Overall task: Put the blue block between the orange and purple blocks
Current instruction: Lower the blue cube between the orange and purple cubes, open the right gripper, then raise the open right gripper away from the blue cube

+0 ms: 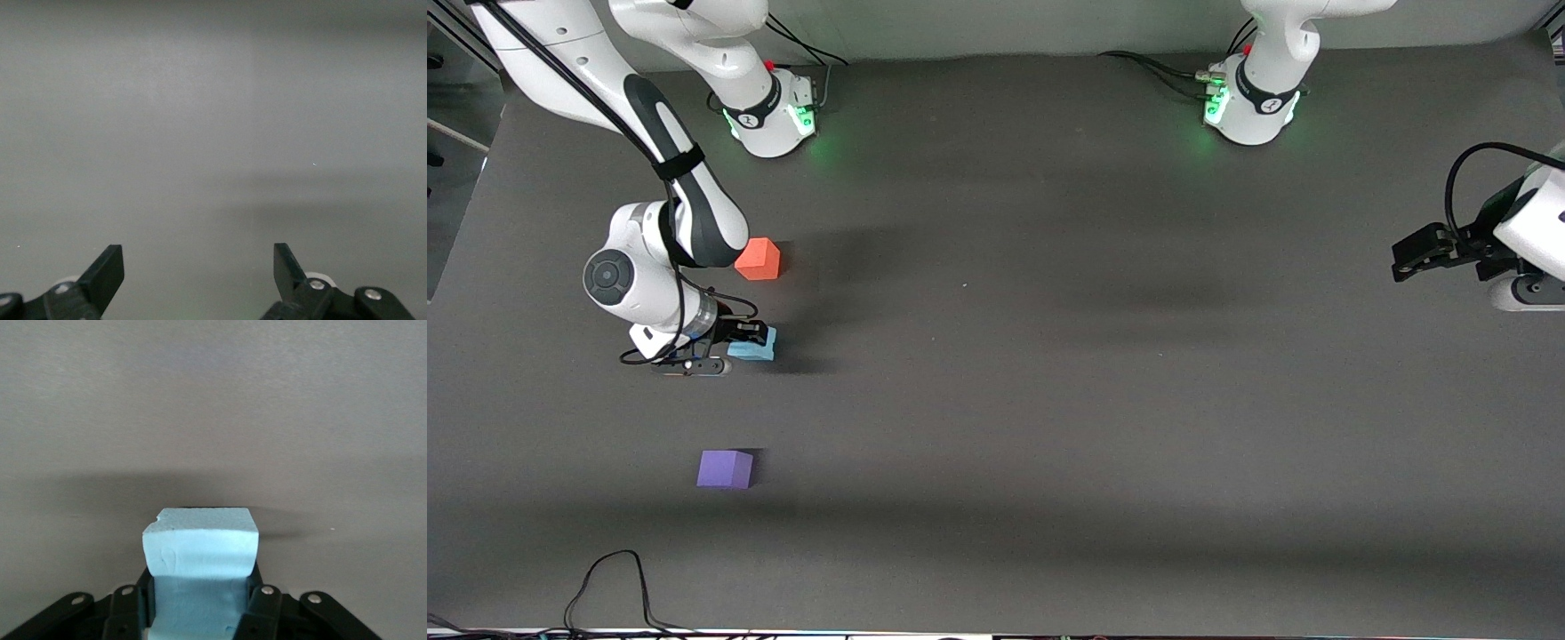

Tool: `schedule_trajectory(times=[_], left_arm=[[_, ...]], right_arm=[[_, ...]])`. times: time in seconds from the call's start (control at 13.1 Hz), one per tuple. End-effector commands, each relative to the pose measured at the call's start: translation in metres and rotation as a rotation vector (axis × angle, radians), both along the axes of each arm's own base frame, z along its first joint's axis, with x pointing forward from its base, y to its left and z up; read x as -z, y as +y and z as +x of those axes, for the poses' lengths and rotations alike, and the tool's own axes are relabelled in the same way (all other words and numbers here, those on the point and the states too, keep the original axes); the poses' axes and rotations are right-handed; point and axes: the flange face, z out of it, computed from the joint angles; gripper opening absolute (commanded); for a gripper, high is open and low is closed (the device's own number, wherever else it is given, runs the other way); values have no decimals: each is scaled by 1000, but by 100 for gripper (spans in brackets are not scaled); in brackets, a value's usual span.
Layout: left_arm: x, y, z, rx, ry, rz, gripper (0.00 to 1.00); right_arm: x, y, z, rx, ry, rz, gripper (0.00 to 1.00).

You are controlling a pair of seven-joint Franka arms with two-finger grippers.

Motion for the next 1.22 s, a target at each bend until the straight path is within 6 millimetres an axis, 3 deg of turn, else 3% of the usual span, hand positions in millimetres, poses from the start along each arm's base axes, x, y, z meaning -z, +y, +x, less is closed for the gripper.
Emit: schedule_trajectory(times=[0.0, 0.15, 0.23, 0.31, 0.38, 0.46, 0.61, 1.15], left_arm=[[-3, -1, -5, 7, -3, -40, 100], [-3, -1, -6, 7, 0, -43, 100], [-2, -1, -5, 7, -2, -41, 100], [-2, -1, -5, 9, -2, -38, 100], [-2, -1, -5, 9, 1, -31, 100], [0, 1, -4, 8, 4, -27, 100], [2, 1, -5, 8, 11, -21, 100], [1, 2, -5, 23, 6, -1, 100]], right_arm=[[9, -13, 0, -35, -18, -26, 30], [15, -13, 1, -32, -29, -26, 33], [18, -13, 1, -32, -27, -26, 41], [19, -13, 1, -31, -26, -26, 65], [15, -13, 2, -26, -27, -26, 100], [7, -12, 3, -26, -35, -26, 100], [-34, -12, 6, -20, -55, -25, 100], [-251, -11, 10, -4, -157, -7, 100]])
